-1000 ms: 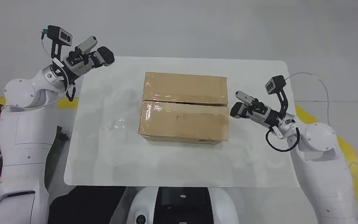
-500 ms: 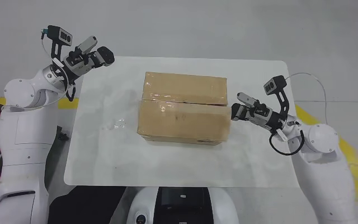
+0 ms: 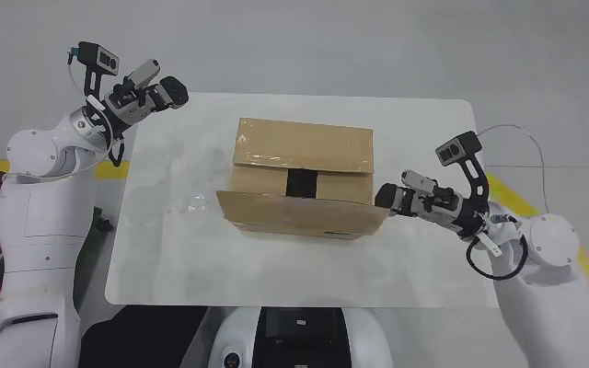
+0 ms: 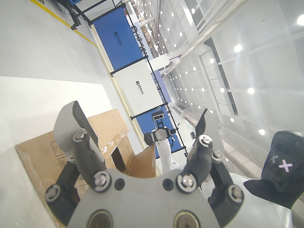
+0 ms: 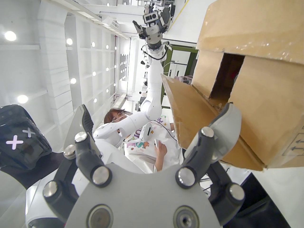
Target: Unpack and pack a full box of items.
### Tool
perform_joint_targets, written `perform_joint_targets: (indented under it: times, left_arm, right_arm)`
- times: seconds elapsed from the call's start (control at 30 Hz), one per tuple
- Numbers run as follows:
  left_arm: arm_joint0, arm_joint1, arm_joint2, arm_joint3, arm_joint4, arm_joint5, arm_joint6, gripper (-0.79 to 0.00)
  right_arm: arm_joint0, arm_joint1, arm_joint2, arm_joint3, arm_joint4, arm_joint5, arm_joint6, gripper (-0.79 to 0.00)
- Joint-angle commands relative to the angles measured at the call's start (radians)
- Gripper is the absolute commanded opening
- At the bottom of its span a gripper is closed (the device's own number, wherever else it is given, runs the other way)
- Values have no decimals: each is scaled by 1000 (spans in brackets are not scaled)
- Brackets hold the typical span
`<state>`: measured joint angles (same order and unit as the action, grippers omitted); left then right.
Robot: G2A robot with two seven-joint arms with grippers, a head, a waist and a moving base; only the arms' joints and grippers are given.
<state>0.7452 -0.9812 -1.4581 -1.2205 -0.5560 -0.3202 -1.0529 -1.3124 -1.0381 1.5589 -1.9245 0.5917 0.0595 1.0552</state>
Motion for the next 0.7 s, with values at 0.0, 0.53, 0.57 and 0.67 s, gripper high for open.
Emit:
perform_joint_targets:
  times: [0.0,0.53,0.57,0.67]
  left_arm:
    - [0,0,0,0,0,0,0,0]
    - [0,0,0,0,0,0,0,0]
    - [0,0,0,0,0,0,0,0]
    - [0,0,0,0,0,0,0,0]
  right_arm:
    - [-18,3,3,-22,-6,7,19,0]
    - [-91,17,-12,-119,-46,29,95,0]
    - [-93,18,-16,-124,-55,31,98,0]
    - [-105,21,-36,-140,-83,40,106,0]
